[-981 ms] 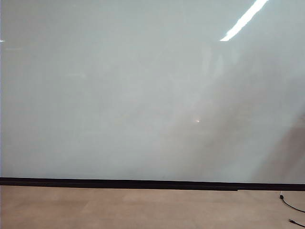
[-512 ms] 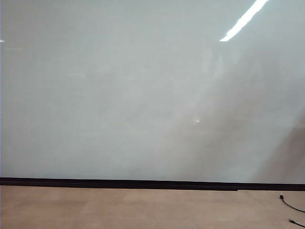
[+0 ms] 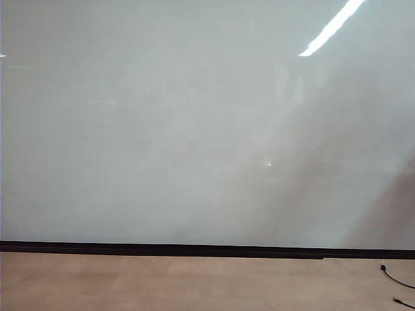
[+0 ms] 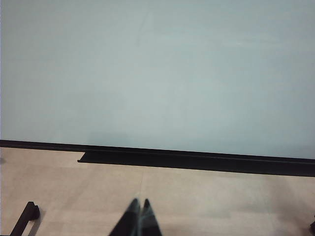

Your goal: Pick up the pen on the shelf to the right of the whiteboard and draw a cross mark.

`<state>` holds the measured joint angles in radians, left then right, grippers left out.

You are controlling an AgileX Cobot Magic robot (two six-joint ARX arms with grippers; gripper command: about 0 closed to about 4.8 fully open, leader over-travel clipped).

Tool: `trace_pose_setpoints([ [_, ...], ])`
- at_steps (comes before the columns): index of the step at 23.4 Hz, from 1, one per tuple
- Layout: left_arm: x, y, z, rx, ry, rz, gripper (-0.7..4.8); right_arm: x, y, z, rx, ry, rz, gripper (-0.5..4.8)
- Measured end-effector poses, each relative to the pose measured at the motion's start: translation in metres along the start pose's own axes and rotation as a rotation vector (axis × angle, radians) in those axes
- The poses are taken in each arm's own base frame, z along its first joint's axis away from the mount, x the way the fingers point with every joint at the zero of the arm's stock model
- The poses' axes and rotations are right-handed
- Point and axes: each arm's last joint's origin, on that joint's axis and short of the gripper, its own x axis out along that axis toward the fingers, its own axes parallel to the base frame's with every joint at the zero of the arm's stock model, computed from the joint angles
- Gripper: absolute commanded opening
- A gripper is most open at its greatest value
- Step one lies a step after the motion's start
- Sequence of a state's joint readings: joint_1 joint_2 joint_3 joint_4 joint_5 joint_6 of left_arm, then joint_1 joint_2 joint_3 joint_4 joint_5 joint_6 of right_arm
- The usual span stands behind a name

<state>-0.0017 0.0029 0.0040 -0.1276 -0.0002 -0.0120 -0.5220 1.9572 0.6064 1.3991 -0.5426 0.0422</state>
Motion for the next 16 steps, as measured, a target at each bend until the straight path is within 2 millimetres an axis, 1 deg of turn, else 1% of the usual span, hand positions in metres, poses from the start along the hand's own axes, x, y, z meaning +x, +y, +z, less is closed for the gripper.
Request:
trace_pose_setpoints([
  [6, 0.0000, 0.0000, 0.0000, 0.000, 0.000, 0.000, -0.05, 0.0036, -0.0019, 0.0037, -0.011, -0.016, 0.004, 2.31],
  [16, 0.0000, 0.0000, 0.0000, 0.000, 0.000, 0.000, -0.04, 0.0035, -0.0018, 0.0037, -0.011, -0.016, 0.005, 2.28],
])
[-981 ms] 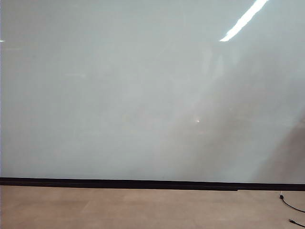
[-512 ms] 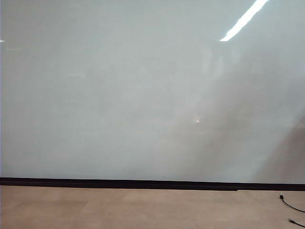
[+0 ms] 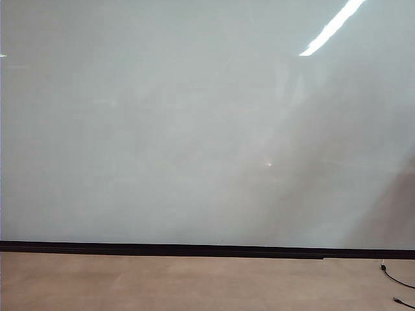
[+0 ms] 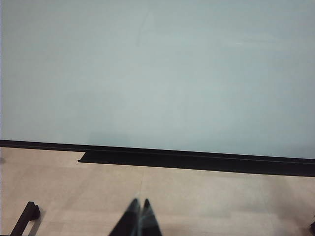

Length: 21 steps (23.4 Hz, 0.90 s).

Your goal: Pick up the pen on the shelf to the right of the whiteboard and draw a cross mark.

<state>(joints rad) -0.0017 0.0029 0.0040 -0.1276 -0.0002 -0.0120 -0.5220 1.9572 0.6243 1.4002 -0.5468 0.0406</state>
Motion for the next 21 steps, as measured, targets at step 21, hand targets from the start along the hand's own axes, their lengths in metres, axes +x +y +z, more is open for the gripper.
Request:
trace_pose_setpoints([
  [21, 0.0000, 0.0000, 0.0000, 0.000, 0.000, 0.000, -0.04, 0.0001, 0.0002, 0.0000, 0.005, 0.000, 0.004, 1.87],
])
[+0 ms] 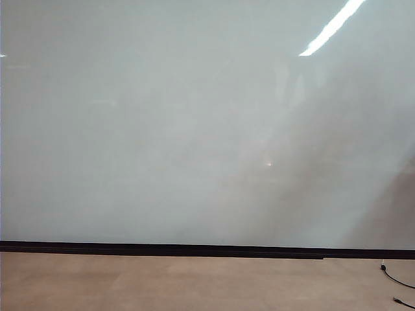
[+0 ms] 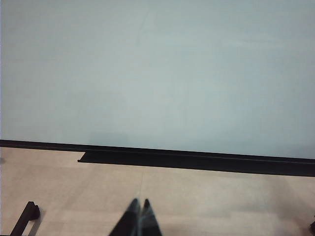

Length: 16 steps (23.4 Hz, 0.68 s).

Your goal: Pick up the pen on the shelf to the right of the whiteboard and draw a cross mark.

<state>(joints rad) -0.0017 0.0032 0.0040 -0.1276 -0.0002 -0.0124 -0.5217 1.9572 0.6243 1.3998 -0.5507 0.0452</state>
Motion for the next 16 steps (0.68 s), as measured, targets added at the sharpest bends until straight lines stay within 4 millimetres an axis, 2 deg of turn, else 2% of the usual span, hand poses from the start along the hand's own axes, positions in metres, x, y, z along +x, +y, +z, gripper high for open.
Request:
trace_pose_setpoints([
  [16, 0.0000, 0.0000, 0.0000, 0.000, 0.000, 0.000, -0.04, 0.0001, -0.0002, -0.0044, 0.015, 0.015, 0.002, 1.77],
])
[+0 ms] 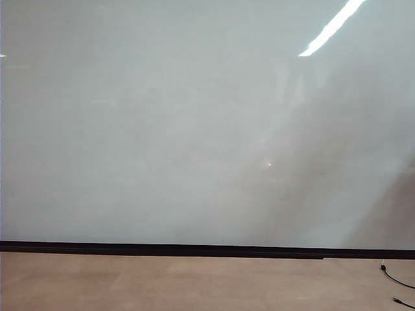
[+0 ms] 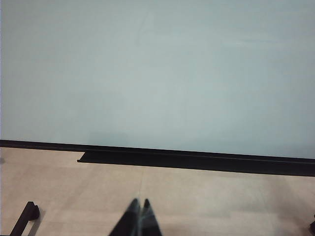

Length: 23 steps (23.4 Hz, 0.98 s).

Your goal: Pick up the pen on the shelf to the right of the whiteboard and draw a cross mark.

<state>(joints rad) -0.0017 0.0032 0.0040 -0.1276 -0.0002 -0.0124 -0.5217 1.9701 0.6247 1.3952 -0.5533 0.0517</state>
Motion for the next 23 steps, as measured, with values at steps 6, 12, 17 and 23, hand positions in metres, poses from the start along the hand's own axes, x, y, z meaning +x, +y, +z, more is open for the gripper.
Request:
trace_pose_setpoints([
  [6, 0.000, 0.000, 0.000, 0.000, 0.000, 0.000, -0.05, 0.000, 0.000, 0.000, 0.002, 0.000, 0.000, -0.05],
  [12, 0.000, 0.000, 0.000, 0.000, 0.000, 0.000, -0.04, 0.000, 0.000, 0.001, -0.003, -0.005, 0.012, -0.02],
  [17, 0.000, 0.000, 0.000, 0.000, 0.000, 0.000, -0.05, 0.000, 0.000, 0.005, -0.009, -0.013, 0.022, -0.03],
  [23, 0.000, 0.000, 0.000, 0.000, 0.000, 0.000, -0.05, -0.002, -0.001, 0.020, -0.038, -0.057, 0.016, -0.02],
])
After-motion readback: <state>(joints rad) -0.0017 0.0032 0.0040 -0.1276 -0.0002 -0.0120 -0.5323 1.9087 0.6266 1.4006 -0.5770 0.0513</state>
